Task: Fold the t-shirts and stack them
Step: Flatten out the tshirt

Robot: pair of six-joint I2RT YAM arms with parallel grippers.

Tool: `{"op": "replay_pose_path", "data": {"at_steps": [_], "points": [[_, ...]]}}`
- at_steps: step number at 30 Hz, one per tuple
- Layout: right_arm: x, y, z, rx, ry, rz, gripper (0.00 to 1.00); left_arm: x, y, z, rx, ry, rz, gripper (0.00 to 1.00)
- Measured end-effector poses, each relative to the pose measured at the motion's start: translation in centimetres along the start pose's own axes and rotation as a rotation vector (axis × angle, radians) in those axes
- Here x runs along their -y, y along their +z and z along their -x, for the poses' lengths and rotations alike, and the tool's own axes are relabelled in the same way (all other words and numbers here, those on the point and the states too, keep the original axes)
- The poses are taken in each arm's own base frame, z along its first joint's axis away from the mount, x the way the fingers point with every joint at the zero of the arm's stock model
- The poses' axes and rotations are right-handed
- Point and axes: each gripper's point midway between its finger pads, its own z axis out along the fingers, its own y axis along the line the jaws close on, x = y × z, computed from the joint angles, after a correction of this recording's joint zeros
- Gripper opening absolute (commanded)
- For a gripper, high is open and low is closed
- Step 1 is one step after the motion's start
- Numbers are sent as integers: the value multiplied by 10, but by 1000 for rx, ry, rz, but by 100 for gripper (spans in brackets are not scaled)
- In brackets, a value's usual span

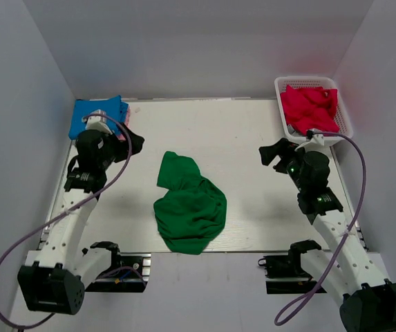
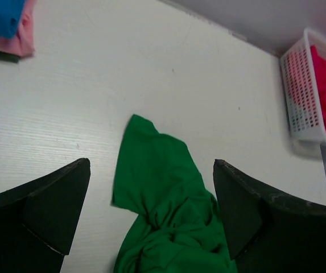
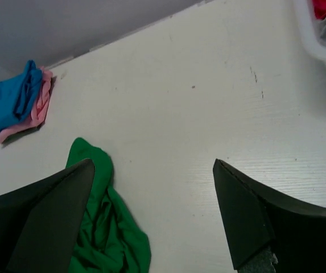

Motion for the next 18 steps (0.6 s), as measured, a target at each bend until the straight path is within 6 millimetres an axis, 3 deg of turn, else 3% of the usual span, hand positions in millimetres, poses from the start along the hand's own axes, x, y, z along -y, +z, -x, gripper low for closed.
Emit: {"op": "replay_pose_path", "data": {"at_steps": [6,10,11,18], "points": [[9,4,-39,-187,-23,-20,90,-17,55,-63,-284,1,16,99],[10,8,-64,-353,-91,-39,90,-38,85,-108,-450,9,99,94],[8,10,-70,-382,-106,-32,90,-41,91,-117,-483,16,116,89],[-3,-6,-138,-635,-207,1,89,-43,147,-166,-645,104,216,83]]}}
